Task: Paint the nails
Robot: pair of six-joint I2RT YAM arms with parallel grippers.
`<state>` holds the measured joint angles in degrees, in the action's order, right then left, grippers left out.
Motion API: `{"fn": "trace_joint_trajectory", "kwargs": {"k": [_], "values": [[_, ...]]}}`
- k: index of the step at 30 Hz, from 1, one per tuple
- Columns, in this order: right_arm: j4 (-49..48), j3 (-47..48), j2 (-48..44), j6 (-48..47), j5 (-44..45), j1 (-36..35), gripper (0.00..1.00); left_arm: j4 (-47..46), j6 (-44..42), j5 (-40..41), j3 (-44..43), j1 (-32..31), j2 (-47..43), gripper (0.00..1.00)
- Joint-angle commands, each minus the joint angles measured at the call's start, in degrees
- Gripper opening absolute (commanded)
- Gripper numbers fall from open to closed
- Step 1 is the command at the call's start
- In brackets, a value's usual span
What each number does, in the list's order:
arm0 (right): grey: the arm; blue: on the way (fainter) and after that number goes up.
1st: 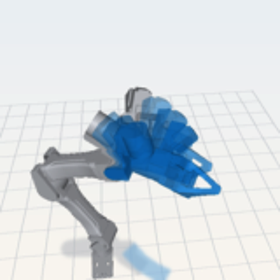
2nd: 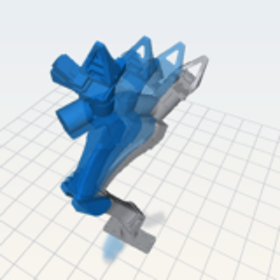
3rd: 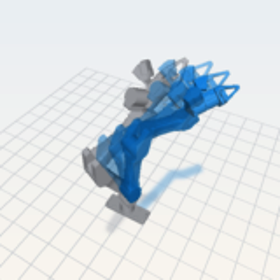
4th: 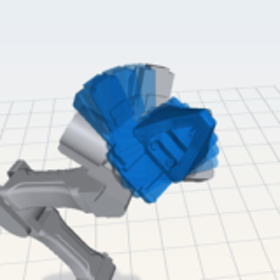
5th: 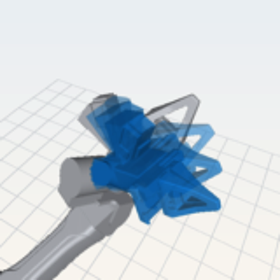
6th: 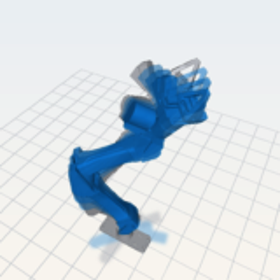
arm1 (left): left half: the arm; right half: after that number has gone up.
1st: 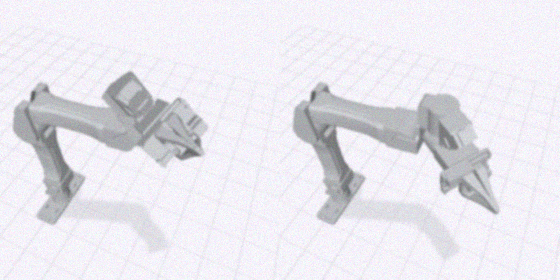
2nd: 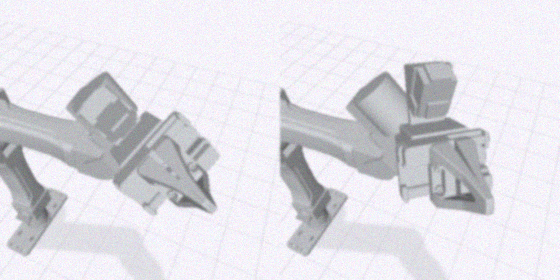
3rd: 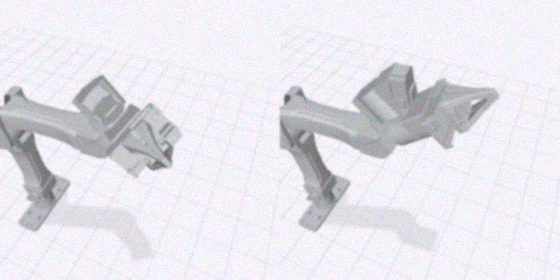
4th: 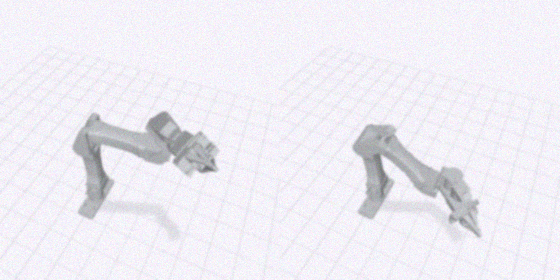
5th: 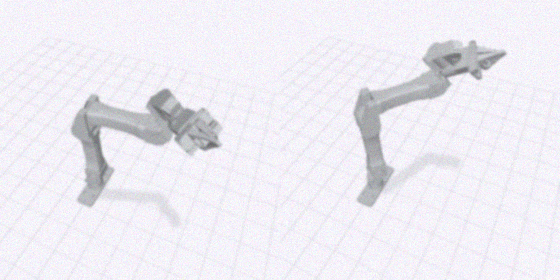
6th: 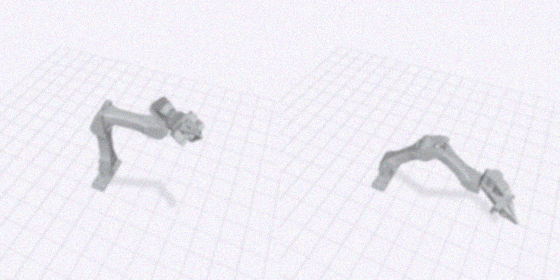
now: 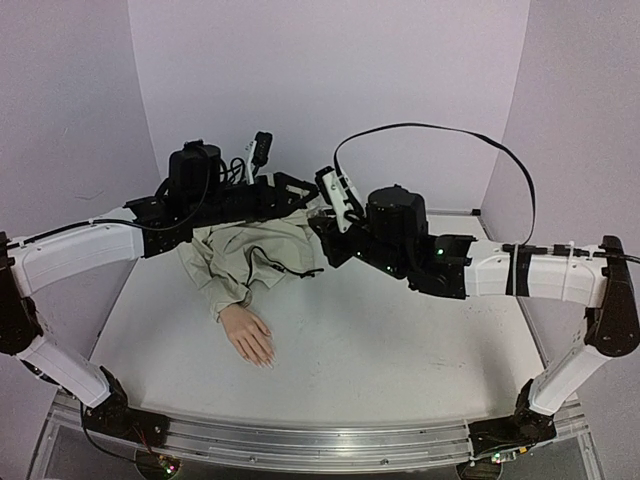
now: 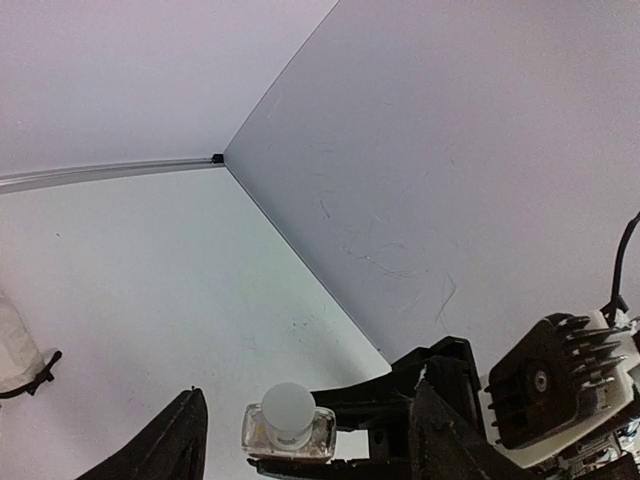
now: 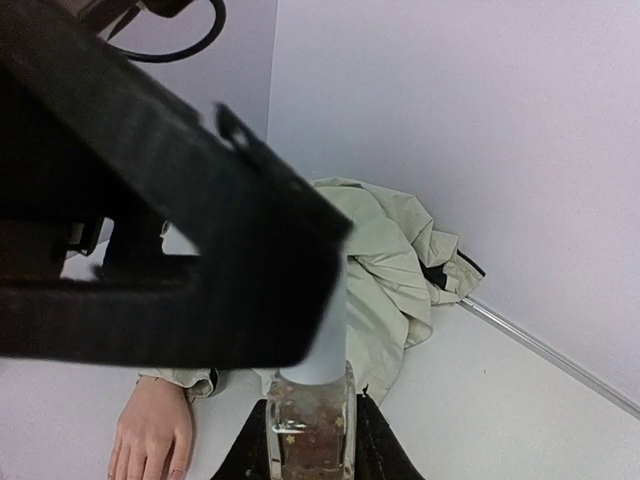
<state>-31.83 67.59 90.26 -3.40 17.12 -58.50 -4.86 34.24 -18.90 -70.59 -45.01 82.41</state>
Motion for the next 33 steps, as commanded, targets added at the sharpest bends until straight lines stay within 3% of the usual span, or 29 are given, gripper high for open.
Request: {"fn": "trace_joint_trajectory", "kwargs": {"k": [1,4,9,15,26,29,33], "values": [[-5.9,4.8,0.2,-1.2,7.0,-1.2,0.00,0.7,-1.4,7.7,-4.1,-1.3,-0.1,0.64],[-6.0,5.6,1.1,-1.8,7.4,-1.7,0.00,1.1,-1.2,9.4,-4.7,-2.0,0.3,0.51],[-6.4,6.1,1.9,-2.7,7.6,-2.2,0.00,1.5,-1.1,10.3,-5.9,-2.5,1.4,0.40],[-6.6,6.0,2.2,-3.8,8.0,-2.4,0.00,1.6,-1.2,10.0,-7.0,-2.8,2.5,0.37],[-7.3,5.0,1.0,-3.4,6.0,-2.3,0.00,1.6,-3.7,4.6,-8.0,-2.9,3.8,0.05],[-8.5,2.4,-2.0,-2.1,-1.4,-0.8,0.00,1.6,-6.0,-1.4,-8.4,-2.5,3.8,0.00],[-8.7,-0.6,-7.1,1.6,-32.8,5.2,0.00,1.4,-10.1,-14.5,-10.2,-1.5,4.3,0.00]]}}
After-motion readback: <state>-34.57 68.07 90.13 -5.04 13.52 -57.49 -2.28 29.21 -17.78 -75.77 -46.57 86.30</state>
